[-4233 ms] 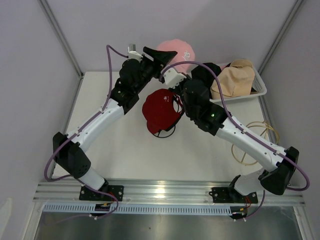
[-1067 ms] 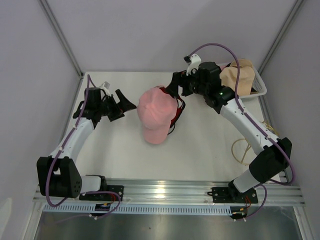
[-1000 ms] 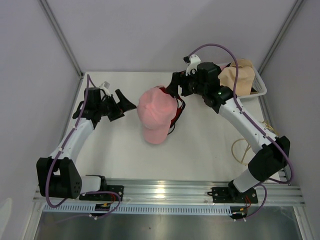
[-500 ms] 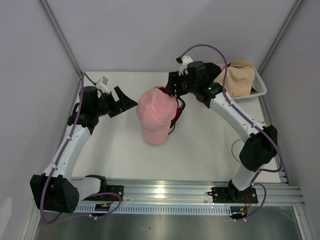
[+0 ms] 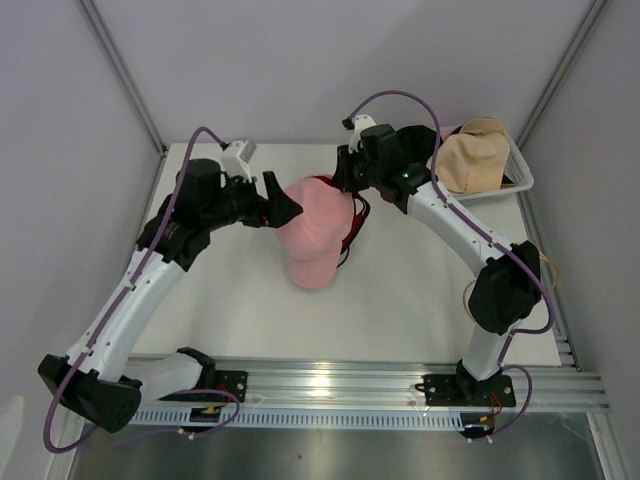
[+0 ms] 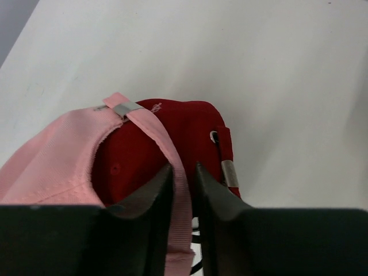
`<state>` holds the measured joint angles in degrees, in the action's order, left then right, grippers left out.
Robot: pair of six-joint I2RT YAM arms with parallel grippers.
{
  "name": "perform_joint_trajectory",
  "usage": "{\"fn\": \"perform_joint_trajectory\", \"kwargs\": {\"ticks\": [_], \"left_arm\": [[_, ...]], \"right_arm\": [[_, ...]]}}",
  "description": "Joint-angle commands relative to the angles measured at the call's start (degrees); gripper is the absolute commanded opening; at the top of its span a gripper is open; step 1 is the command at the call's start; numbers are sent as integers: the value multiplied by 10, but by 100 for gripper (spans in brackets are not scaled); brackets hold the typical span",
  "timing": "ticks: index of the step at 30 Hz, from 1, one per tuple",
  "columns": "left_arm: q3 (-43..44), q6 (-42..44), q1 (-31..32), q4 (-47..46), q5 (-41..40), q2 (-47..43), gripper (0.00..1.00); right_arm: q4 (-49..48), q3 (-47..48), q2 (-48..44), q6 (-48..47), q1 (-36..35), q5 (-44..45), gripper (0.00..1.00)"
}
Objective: Stack the hats
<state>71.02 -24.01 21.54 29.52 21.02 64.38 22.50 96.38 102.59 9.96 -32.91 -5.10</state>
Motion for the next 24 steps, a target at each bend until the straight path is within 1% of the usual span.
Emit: {"fn": "perform_joint_trajectory", "kwargs": {"ticks": [1,2,5,7,9,12,15,16,17,19,20,21,22,24], "left_arm": [[36,58,47,54,-103,26,90],[38,60,53,70,-140,41,89],[48,61,68,85,-183,63,88],[47,57,74,81,-190,71,87],[49,50,80,70,-203,80,83],[50,47,88,49,-205,88,77],[44,41,99,27,-208,96,69],[36,39,101,17,-204,96,65],[32,36,101,-5,-200,95,54],[20,34,102,-18,-189,94,45],[20,34,102,-22,-186,95,29],[23,34,102,-20,-187,96,21],[27,35,102,-16,-191,94,9],[32,48,102,-14,-194,87,1]], "right_arm": [[10,25,8,-8,-3,31,22],[10,24,8,-7,-3,34,19],[11,24,7,-6,-3,39,12],[11,24,7,-6,-4,39,8],[12,22,6,-1,-4,40,3],[11,21,4,5,-4,40,1],[10,18,-1,11,-4,40,0],[11,18,-1,13,-4,40,0],[11,17,-3,14,-5,40,0],[9,14,-5,17,-6,40,0],[10,14,-7,19,-5,40,0],[11,14,-11,19,-5,40,0],[11,14,-14,22,-5,41,0],[11,11,-25,24,-7,40,0]]}}
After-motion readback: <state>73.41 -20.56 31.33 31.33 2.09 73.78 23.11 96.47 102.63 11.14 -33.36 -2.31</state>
